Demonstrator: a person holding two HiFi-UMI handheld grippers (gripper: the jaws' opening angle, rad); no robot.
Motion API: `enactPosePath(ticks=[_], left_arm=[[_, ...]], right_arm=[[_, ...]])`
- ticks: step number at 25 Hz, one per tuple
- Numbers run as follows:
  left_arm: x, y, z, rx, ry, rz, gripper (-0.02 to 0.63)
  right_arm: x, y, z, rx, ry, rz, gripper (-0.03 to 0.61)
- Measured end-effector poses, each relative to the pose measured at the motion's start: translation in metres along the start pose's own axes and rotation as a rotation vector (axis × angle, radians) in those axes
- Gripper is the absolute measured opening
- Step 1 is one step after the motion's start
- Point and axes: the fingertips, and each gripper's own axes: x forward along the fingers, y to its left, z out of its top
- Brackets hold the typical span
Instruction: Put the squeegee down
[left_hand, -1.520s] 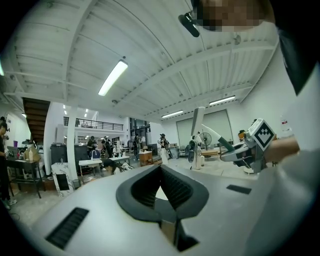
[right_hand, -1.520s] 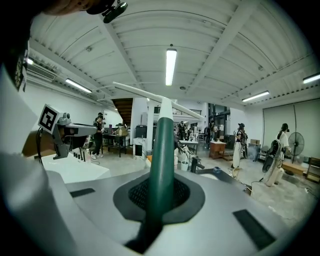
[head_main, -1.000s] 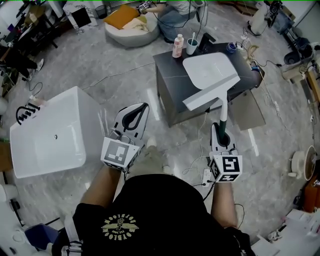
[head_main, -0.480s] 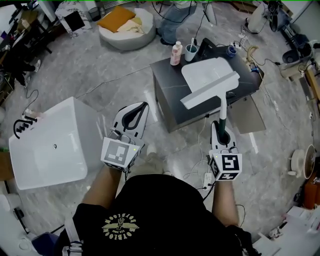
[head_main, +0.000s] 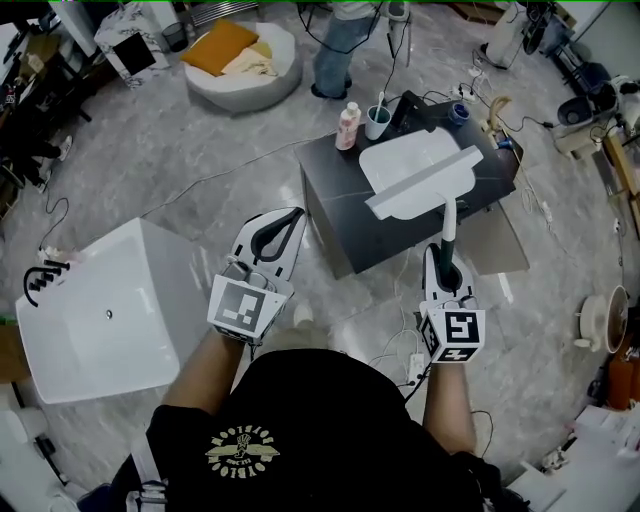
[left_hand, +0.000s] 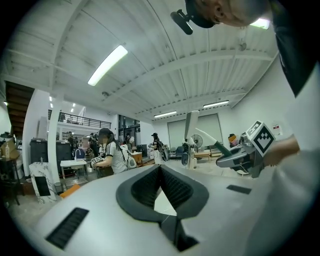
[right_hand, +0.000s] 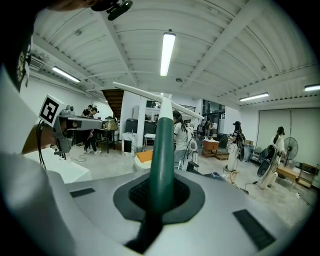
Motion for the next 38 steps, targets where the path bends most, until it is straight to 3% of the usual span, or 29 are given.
enactPosePath(ticks=[16,28,38], left_arm=[[0.025,0.069,-0.015,-0.038,0.002,-0.056,0.023],[0.031,0.069,-0.02,-0.046,-0.004,-0.08,0.023],[0.045,0.068,-0.032,-0.042,0.056,-0.068,0.023]], right_arm=[[0.054,0.029,0.037,-0.038,0.008,-0.052,0.028],[0.063,0.033,0.022,-0.038,0.053,-0.057,0.028],[0.085,0.024,-0.003,-0.03,0.099,-0.018,0.028]])
